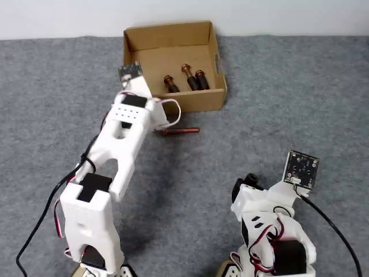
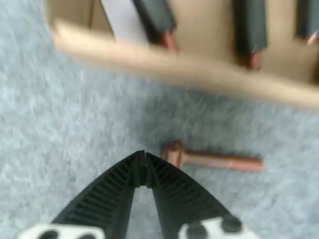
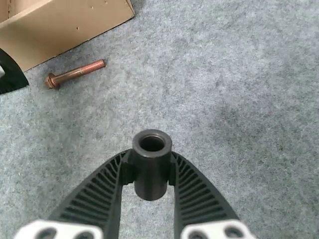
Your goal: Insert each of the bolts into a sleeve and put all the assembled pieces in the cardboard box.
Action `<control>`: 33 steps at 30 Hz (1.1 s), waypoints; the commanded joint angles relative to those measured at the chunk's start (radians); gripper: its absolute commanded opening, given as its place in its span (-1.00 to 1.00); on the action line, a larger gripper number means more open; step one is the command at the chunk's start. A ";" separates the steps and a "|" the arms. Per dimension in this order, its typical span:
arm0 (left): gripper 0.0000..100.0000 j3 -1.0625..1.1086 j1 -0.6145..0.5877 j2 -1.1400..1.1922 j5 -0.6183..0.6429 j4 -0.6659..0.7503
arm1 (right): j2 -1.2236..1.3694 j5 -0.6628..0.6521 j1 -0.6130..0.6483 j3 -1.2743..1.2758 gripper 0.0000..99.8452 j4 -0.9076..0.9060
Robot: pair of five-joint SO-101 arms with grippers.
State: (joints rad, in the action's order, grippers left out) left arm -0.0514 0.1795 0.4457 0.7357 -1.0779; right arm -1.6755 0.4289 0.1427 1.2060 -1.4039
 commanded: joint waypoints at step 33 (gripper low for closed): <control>-0.38 -0.298 0.114 0.178 0.203 -0.176 | -0.002 -0.009 -0.008 -0.006 -0.98 0.008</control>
State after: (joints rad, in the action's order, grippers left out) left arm -0.2816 0.3115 0.6099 0.9291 -1.2283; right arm -1.6755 0.4289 0.1427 1.2060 -1.4039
